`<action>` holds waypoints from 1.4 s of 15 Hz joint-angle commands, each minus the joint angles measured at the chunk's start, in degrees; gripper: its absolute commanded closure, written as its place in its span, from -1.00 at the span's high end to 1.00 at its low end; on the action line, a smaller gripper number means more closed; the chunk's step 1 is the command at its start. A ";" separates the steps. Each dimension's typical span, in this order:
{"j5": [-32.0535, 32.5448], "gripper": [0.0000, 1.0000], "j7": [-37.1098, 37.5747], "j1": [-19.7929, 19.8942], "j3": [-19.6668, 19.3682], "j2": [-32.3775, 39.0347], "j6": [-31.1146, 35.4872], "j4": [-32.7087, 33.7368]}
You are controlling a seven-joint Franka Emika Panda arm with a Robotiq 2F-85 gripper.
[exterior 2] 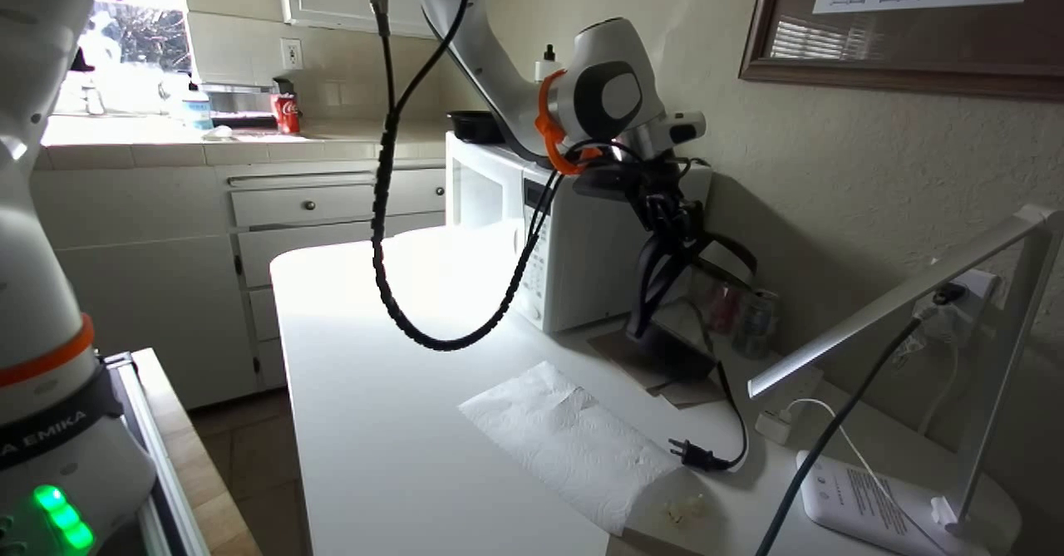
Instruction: Move the kettle to the back left side of the table.
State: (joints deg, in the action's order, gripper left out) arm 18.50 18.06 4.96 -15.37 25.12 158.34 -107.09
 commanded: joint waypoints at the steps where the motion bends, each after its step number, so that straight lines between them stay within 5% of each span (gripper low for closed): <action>1: 1.49 -0.74 -0.14 -3.03 -2.44 -0.74 -0.17 -1.93; 4: 4.69 -0.74 -0.97 -4.97 -4.21 -2.55 -2.80 -4.93; 10: 2.88 -0.74 -8.02 -3.24 -0.29 -7.00 -15.19 -8.91; 11: 2.33 0.26 -9.25 -2.82 0.46 -7.46 -17.39 -9.35; 17: 1.05 0.97 -12.51 -1.34 3.18 -8.88 -27.20 -8.83; 21: 0.49 1.00 -15.77 -0.29 4.07 -15.70 -30.21 -11.81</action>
State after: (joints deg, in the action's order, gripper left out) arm 20.32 6.04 3.13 -12.75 15.93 129.94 -115.15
